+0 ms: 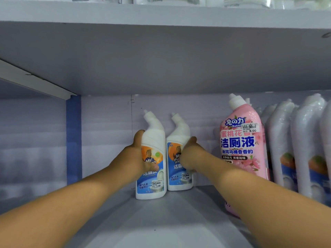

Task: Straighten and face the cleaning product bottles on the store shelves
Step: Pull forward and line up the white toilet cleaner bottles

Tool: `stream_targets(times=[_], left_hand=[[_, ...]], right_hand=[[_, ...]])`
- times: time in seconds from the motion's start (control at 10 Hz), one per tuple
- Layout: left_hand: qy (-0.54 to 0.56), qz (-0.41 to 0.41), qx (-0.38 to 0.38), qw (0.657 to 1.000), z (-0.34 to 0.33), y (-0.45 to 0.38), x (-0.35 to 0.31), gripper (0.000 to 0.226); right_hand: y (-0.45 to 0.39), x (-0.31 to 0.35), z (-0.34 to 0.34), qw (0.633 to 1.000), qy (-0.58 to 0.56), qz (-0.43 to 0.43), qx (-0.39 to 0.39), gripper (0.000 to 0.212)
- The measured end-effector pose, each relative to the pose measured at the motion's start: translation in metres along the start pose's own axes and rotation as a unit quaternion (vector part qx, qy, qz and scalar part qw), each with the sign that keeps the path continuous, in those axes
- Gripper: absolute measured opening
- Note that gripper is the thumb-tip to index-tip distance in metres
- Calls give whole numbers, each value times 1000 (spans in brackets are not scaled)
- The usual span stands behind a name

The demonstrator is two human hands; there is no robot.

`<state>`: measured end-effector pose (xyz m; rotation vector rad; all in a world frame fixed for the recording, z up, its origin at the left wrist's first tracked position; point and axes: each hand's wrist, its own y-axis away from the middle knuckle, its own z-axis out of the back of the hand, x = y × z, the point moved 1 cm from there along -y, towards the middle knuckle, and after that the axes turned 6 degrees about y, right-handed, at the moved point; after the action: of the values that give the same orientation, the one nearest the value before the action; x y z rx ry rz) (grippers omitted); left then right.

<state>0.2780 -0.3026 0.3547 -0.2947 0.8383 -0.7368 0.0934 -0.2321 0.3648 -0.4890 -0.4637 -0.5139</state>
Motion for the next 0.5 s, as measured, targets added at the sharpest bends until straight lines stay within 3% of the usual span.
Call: stream_targets(times=[0.2, 0.3, 0.4, 0.5], left_hand=[[38, -2, 59, 998, 11, 2, 9, 99], [60, -4, 56, 997, 11, 2, 14, 96], [97, 10, 51, 994, 10, 1, 15, 93], [100, 18, 44, 994, 10, 2, 12, 90]], right_hand=[[-4, 5, -5, 999, 30, -27, 25, 75], [-4, 2, -8, 1000, 12, -20, 16, 70], [-6, 3, -8, 999, -4, -48, 18, 85], [0, 7, -8, 998, 18, -47, 32, 86]])
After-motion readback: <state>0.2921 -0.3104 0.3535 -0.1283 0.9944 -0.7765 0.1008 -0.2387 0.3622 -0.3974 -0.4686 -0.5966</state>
